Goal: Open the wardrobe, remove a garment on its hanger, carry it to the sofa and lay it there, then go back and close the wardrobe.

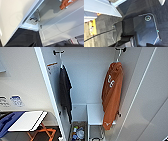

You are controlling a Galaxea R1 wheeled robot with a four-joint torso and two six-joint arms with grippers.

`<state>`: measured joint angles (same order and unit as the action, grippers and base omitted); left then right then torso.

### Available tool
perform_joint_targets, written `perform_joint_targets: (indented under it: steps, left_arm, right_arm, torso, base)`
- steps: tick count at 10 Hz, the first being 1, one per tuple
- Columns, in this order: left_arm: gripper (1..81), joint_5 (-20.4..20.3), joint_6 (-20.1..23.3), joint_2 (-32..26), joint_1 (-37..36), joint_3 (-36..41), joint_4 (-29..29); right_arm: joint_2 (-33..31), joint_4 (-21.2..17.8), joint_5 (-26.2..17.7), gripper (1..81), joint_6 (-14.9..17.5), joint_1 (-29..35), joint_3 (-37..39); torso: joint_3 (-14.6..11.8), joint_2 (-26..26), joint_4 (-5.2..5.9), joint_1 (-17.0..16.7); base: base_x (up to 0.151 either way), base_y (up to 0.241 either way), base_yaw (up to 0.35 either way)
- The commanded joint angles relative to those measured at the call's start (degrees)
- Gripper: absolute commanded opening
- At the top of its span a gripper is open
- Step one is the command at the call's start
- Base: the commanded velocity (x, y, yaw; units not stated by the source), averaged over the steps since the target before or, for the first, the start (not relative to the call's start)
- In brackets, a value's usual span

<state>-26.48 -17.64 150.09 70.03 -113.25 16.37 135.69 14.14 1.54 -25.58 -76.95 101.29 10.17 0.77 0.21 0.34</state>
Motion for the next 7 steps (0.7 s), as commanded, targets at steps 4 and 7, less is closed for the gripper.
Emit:
perform_joint_targets:
  steps: [4,7]
  left_arm:
    - [81.1,-4.02,-3.37,17.62,-8.2,-23.42,-27.53]
    - [81.1,-4.72,-10.39,23.3,-11.53,-36.55,-35.95]
  right_arm:
    - [3.21,-1.13,-1.62,81.1,-0.09,1.57,3.29]
    - [4.35,-1.22,-1.54,81.1,-0.35,2.01,3.38]
  torso:
    - [0.0,0.0,0.0,0.0]
    - [0.0,0.0,0.0,0.0]
  base:
    - [0.0,0.0,0.0]
    - [0.0,0.0,0.0]
